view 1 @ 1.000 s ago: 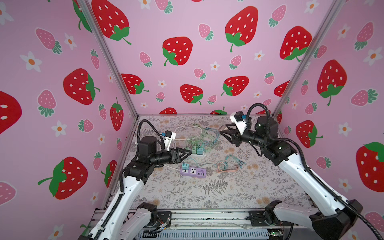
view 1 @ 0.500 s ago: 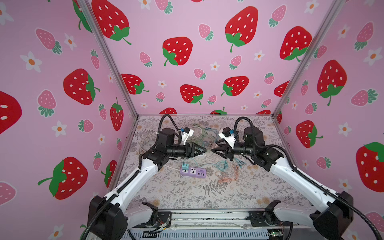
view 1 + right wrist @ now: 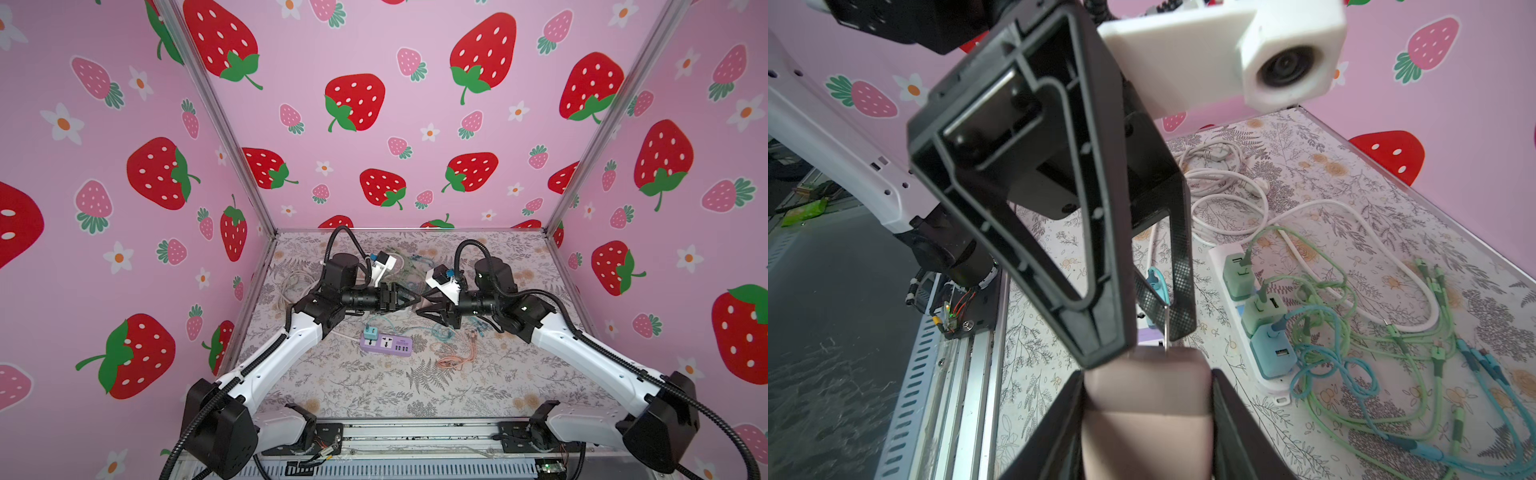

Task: Insert plugs into power strip
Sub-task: Pick up the plug from the top-center of the table.

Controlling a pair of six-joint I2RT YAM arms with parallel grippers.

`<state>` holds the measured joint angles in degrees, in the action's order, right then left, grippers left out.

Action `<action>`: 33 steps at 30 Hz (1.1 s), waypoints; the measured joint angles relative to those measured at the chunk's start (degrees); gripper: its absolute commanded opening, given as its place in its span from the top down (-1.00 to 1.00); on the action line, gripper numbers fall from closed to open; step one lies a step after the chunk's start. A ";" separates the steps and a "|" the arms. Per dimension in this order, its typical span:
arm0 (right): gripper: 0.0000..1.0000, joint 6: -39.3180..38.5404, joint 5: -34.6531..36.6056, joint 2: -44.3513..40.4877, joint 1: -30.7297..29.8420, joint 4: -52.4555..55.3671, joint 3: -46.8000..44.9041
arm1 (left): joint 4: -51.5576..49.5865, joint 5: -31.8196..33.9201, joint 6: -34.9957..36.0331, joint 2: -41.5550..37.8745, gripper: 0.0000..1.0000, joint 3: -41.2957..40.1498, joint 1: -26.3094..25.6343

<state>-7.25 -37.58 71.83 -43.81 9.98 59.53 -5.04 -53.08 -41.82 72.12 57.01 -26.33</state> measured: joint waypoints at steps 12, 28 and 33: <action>0.58 -1.99 0.94 0.87 -1.55 1.73 2.16 | -0.31 -2.75 -0.17 2.71 -0.09 1.03 -0.28; 0.28 -5.05 4.63 2.25 -2.10 3.56 4.07 | -3.89 -3.87 -0.50 3.37 0.58 1.44 -0.39; -0.15 -4.74 5.27 2.29 -2.21 3.93 4.09 | -3.87 -3.91 -0.44 3.58 0.72 1.46 -0.42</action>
<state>-11.99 -32.32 74.13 -46.02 13.91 63.61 -8.91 -56.99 -42.26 75.70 58.48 -26.74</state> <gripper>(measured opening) 0.520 0.330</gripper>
